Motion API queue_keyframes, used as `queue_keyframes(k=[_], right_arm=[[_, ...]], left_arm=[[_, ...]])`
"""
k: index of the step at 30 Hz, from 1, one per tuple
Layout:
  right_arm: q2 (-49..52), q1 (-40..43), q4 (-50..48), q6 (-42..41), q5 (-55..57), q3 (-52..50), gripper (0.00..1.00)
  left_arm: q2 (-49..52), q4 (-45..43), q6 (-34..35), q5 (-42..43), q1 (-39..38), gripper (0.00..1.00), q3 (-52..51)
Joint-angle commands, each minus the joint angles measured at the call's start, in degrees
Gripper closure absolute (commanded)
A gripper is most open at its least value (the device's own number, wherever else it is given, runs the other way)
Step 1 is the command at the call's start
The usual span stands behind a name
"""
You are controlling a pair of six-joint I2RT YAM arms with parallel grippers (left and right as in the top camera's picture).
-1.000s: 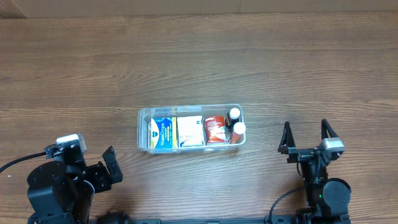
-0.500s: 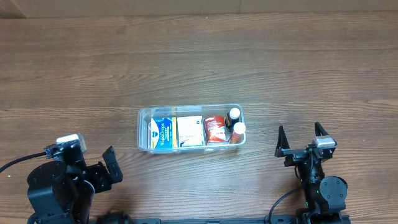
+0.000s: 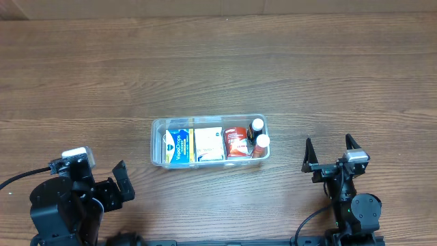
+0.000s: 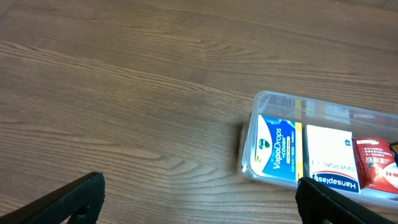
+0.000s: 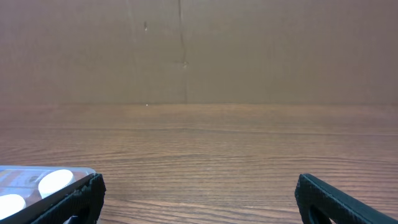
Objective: Pack container
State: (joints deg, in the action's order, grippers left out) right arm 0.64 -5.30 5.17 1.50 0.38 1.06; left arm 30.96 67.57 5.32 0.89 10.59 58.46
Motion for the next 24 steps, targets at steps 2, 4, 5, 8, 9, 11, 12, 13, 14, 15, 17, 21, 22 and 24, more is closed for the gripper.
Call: queue_keyframes(k=[2, 4, 5, 8, 9, 11, 12, 13, 14, 15, 17, 21, 22, 24], right_arm=[[-0.5, -0.2, -0.3, 0.2, 0.0, -0.6, 0.00], [-0.5, -0.2, -0.3, 0.2, 0.0, -0.6, 0.00], [-0.5, -0.2, -0.3, 0.2, 0.0, -0.6, 0.00], [-0.5, -0.2, -0.3, 0.2, 0.0, -0.6, 0.00], [-0.5, -0.2, -0.3, 0.2, 0.0, -0.6, 0.00], [-0.5, -0.2, -0.3, 0.2, 0.0, -0.6, 0.00], [-0.5, -0.2, -0.3, 0.2, 0.0, -0.6, 0.00], [-0.5, -0.2, -0.3, 0.2, 0.0, -0.6, 0.00], [-0.5, -0.2, -0.3, 0.2, 0.0, -0.6, 0.00], [-0.5, -0.2, -0.3, 0.2, 0.0, -0.6, 0.00], [-0.5, -0.2, -0.3, 0.2, 0.0, -0.6, 0.00], [-0.5, -0.2, -0.3, 0.2, 0.0, -0.6, 0.00], [-0.5, -0.2, -0.3, 0.2, 0.0, -0.6, 0.00], [-0.5, -0.2, -0.3, 0.2, 0.0, -0.6, 0.00]], left_arm=[[-0.4, -0.3, -1.5, 0.4, -0.1, 0.00, -0.3], [-0.5, 1.3, -2.0, -0.2, -0.1, 0.00, -0.3], [-0.5, 1.7, -1.9, 0.7, -0.1, 0.00, -0.7], [-3.3, -1.4, -2.0, 2.7, -0.7, 0.00, -4.4], [-5.3, -4.0, -2.4, 3.3, -1.3, 0.00, -7.1], [-10.2, -11.1, -2.8, 3.7, -2.2, 0.00, -13.7], [-12.3, -14.2, -2.8, 3.7, -2.4, 0.00, -16.6], [-14.4, -17.4, -2.8, 3.7, -2.5, 0.00, -19.5], [-16.8, -21.3, -2.8, 3.7, -2.5, 0.00, -23.0], [-19.1, -25.6, -2.8, 3.7, -2.5, 0.00, -26.5], [-22.3, -32.9, -3.2, 3.7, -2.5, 0.00, -32.1], [-28.2, -51.1, -3.3, 4.5, -2.5, 0.00, -44.8], [-28.8, -54.3, -3.3, 4.5, -2.5, 0.00, -46.9], [-29.7, -59.7, -3.3, 4.5, -2.5, 0.00, -50.3]])
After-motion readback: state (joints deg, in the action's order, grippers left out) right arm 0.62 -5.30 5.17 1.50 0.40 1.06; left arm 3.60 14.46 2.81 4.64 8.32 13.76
